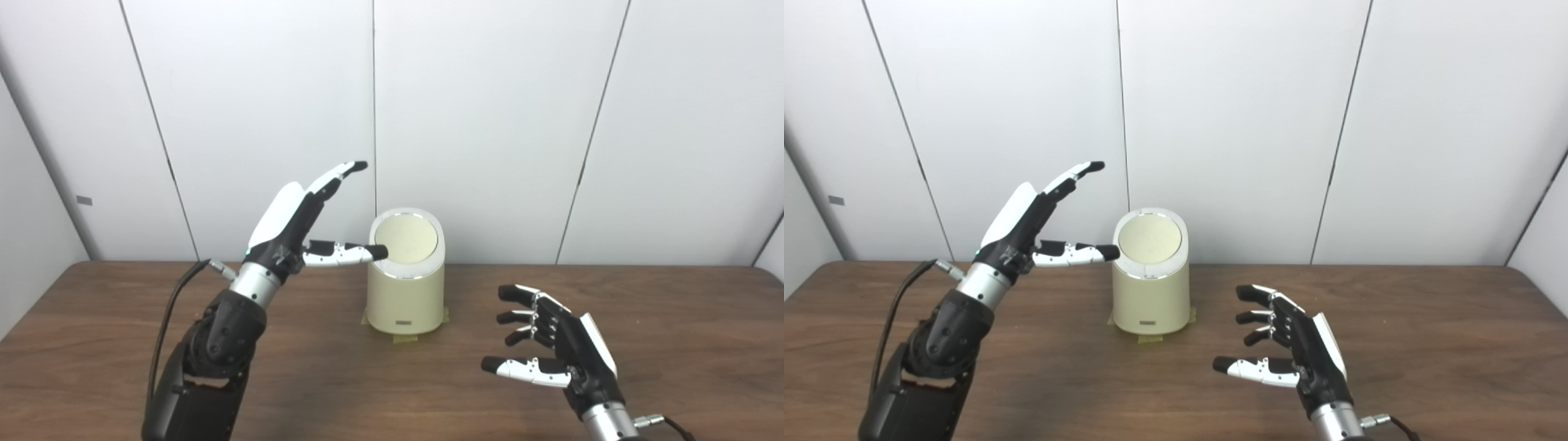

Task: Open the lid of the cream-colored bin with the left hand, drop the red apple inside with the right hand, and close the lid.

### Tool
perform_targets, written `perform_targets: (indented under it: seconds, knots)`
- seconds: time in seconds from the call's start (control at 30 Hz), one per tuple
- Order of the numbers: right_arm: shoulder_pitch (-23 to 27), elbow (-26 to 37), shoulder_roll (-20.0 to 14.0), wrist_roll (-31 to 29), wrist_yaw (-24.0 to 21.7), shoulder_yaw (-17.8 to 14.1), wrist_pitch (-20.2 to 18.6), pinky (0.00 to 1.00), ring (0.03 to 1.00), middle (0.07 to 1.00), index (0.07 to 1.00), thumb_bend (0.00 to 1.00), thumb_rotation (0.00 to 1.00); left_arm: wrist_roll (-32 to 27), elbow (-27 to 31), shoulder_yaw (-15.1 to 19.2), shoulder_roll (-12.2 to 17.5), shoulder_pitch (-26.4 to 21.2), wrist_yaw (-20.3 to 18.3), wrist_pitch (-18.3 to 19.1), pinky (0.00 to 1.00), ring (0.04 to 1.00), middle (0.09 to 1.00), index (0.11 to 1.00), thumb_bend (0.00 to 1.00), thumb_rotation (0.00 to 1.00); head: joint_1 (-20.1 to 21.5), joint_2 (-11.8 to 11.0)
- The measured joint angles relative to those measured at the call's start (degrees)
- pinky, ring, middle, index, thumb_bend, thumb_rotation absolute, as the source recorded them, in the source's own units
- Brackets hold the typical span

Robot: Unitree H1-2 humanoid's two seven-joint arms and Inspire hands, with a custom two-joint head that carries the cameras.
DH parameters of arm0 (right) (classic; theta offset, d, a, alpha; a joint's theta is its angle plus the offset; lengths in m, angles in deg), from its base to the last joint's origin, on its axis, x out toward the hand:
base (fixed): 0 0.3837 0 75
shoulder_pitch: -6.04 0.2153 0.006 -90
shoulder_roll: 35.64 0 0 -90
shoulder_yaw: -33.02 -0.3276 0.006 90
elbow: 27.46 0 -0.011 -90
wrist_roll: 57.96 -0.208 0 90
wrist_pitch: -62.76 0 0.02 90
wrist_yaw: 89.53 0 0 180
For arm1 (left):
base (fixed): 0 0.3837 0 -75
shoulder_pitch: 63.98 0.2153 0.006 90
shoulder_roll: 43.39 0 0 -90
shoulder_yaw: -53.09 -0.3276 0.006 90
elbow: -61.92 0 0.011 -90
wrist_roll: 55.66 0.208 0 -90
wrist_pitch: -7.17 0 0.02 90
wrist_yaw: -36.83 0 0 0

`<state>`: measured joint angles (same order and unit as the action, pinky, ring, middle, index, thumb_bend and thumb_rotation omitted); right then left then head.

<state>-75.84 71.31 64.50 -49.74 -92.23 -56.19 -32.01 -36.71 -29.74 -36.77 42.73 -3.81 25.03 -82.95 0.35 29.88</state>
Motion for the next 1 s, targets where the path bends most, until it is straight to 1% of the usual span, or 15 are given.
perform_targets:
  seconds: [0.07, 0.13, 0.2, 0.23, 0.3, 0.37, 0.4, 0.47, 0.6, 0.77, 0.83, 1.0]
  knots:
    - [0.00, 0.02, 0.01, -0.02, 0.00, -0.06, -0.02, 0.49, 0.658, 0.779, 0.718, 0.73, 0.12, -4.65, 0.59, 2.34, -1.64, 3.19, 0.41, 2.63, 0.85, 0.910, 0.894, 0.920, 0.89, 0.43, 0.00, 0.09]
    - [-0.03, 0.02, 0.01, -0.10, 0.04, -0.24, -0.04, 0.50, 0.663, 0.787, 0.723, 0.73, 0.11, -8.38, 0.96, 3.70, -3.11, 6.75, 0.71, 4.40, 0.79, 0.879, 0.869, 0.907, 0.88, 0.44, 0.00, 0.09]
    - [-0.03, 0.02, 0.03, -0.09, 0.19, -0.30, -0.06, 0.51, 0.670, 0.796, 0.734, 0.73, 0.12, -11.73, 1.19, 4.87, -4.36, 9.98, 1.14, 4.83, 0.77, 0.855, 0.859, 0.902, 0.87, 0.43, -0.09, 0.17]
    - [-0.04, 0.02, 0.03, -0.06, 0.26, -0.32, -0.07, 0.52, 0.673, 0.800, 0.744, 0.73, 0.12, -13.44, 1.31, 5.35, -4.85, 11.32, 1.30, 4.92, 0.78, 0.854, 0.859, 0.902, 0.86, 0.42, -0.09, 0.18]
    - [-0.04, 0.02, 0.05, -0.05, 0.45, -0.35, -0.07, 0.53, 0.678, 0.805, 0.764, 0.73, 0.12, -16.77, 1.94, 6.37, -5.61, 13.36, 1.71, 5.65, 0.75, 0.839, 0.863, 0.907, 0.83, 0.41, -0.18, 0.26]
    - [-0.06, 0.03, 0.06, -0.03, 0.74, -0.43, -0.07, 0.53, 0.679, 0.807, 0.775, 0.73, 0.12, -18.59, 2.51, 6.64, -5.89, 14.66, 2.11, 6.11, 0.71, 0.824, 0.862, 0.907, 0.80, 0.40, -0.18, 0.35]
    - [-0.07, 0.03, 0.06, -0.03, 0.86, -0.49, -0.07, 0.53, 0.681, 0.808, 0.783, 0.73, 0.11, -19.11, 2.55, 6.59, -5.89, 15.08, 2.20, 6.10, 0.68, 0.814, 0.861, 0.903, 0.78, 0.39, -0.09, 0.35]
    - [-0.09, 0.03, 0.07, -0.05, 1.05, -0.59, -0.06, 0.53, 0.680, 0.805, 0.793, 0.73, 0.12, -20.61, 2.54, 6.60, -6.04, 15.92, 2.38, 5.76, 0.68, 0.811, 0.858, 0.906, 0.76, 0.38, 0.09, 0.35]
    - [-0.25, 0.03, 0.07, -0.01, 1.31, -0.69, -0.03, 0.53, 0.673, 0.801, 0.801, 0.73, 0.13, -23.20, 2.24, 6.27, -6.63, 18.58, 2.26, 3.74, 0.67, 0.811, 0.850, 0.895, 0.78, 0.35, 0.09, 0.44]
    - [-0.48, 0.31, 0.33, -0.06, 1.64, -1.06, -0.03, 0.53, 0.669, 0.799, 0.798, 0.74, 0.13, -23.17, 1.97, 5.19, -6.57, 20.37, 2.50, 3.51, 0.63, 0.787, 0.840, 0.883, 0.78, 0.35, 0.09, 0.70]
    - [-0.59, 0.40, 0.43, -0.06, 1.81, -1.11, -0.03, 0.53, 0.666, 0.800, 0.798, 0.74, 0.13, -22.78, 1.96, 4.63, -6.39, 20.42, 2.67, 3.33, 0.65, 0.794, 0.845, 0.883, 0.78, 0.35, 0.17, 0.79]
    - [-0.85, 0.40, 0.38, -0.07, 1.94, -1.34, -0.01, 0.54, 0.668, 0.800, 0.798, 0.74, 0.12, -22.61, 1.97, 3.36, -5.78, 20.42, 2.64, 2.37, 0.66, 0.789, 0.837, 0.870, 0.79, 0.36, 0.00, 0.79]
